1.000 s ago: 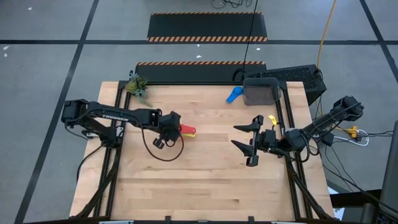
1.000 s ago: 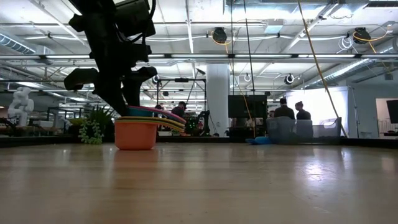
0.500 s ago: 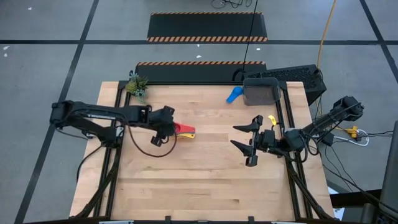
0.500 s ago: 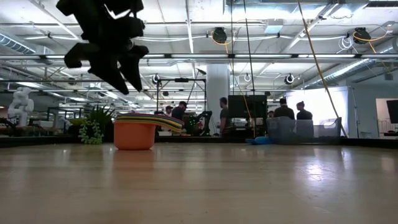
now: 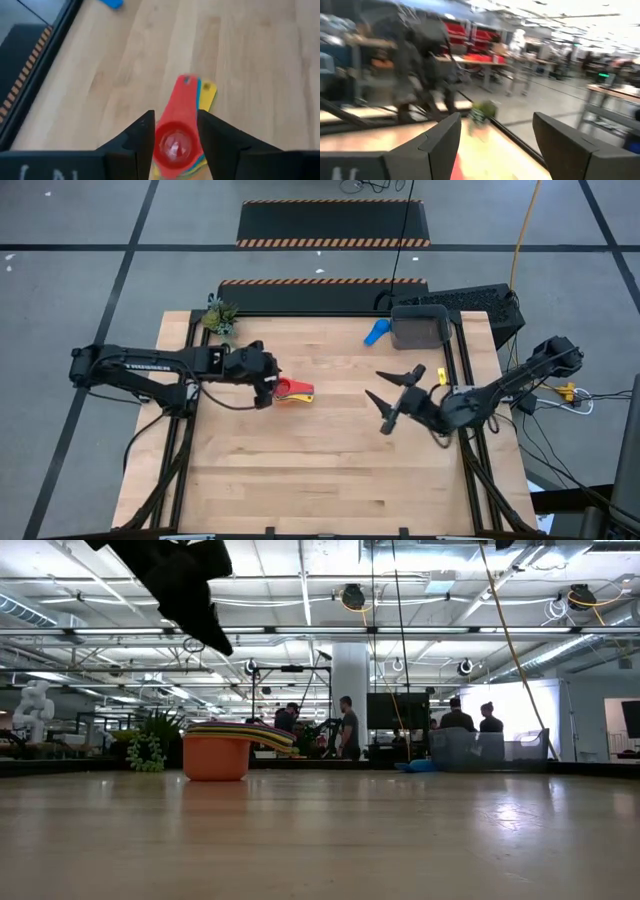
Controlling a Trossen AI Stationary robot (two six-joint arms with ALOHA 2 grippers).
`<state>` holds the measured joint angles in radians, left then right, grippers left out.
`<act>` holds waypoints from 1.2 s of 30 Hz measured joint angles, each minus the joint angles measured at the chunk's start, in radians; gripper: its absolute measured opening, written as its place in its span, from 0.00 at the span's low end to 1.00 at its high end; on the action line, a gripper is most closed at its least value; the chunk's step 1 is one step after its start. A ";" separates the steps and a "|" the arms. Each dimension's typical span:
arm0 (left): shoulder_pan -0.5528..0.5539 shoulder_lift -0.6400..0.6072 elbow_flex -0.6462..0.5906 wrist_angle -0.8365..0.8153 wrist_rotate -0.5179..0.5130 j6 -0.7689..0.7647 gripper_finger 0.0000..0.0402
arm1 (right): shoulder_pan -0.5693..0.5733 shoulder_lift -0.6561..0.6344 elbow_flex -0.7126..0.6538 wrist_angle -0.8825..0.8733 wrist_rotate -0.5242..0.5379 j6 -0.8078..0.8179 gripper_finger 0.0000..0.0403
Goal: Nest measuring cups in basket
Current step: Stack the measuring cups on top of the other stacked measuring cups
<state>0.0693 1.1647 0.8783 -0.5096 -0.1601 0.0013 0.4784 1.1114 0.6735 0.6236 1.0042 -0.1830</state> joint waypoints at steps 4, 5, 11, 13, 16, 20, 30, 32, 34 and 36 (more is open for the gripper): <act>-0.020 0.018 0.000 0.058 -0.026 -0.010 0.33 | -0.055 0.094 0.031 -0.037 0.020 0.008 0.60; -0.022 0.017 0.000 0.071 -0.035 -0.010 0.32 | -0.071 0.121 0.049 -0.069 0.021 0.019 0.60; -0.012 0.015 0.000 0.100 -0.120 -0.022 0.29 | -0.185 0.279 0.216 -0.419 0.004 0.148 0.60; -0.003 0.014 0.000 0.097 -0.123 -0.022 0.29 | -0.232 0.328 0.254 -0.492 -0.091 0.195 0.60; 0.000 0.015 0.000 0.069 -0.121 -0.025 0.29 | -0.310 0.396 0.293 -0.498 -0.268 0.225 0.60; -0.011 0.011 0.000 -0.005 -0.044 -0.049 0.29 | -0.422 0.487 0.369 -0.544 -0.471 0.284 0.57; -0.165 0.033 -0.172 0.211 0.182 -0.044 0.29 | -0.567 0.705 0.663 -0.921 -0.633 0.308 0.55; -0.190 0.042 -0.223 0.288 0.183 -0.036 0.29 | -0.580 0.723 0.669 -0.897 -0.684 0.266 0.55; -0.214 0.053 -0.260 0.364 0.194 -0.040 0.29 | -0.589 0.738 0.670 -0.864 -0.749 0.224 0.55; -0.234 0.067 -0.290 0.441 0.217 -0.051 0.29 | -0.591 0.754 0.670 -0.838 -0.775 0.198 0.55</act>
<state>-0.1642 1.2313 0.5880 -0.0687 0.0572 -0.0497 -0.1122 1.8652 1.3437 -0.2148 0.2292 0.0153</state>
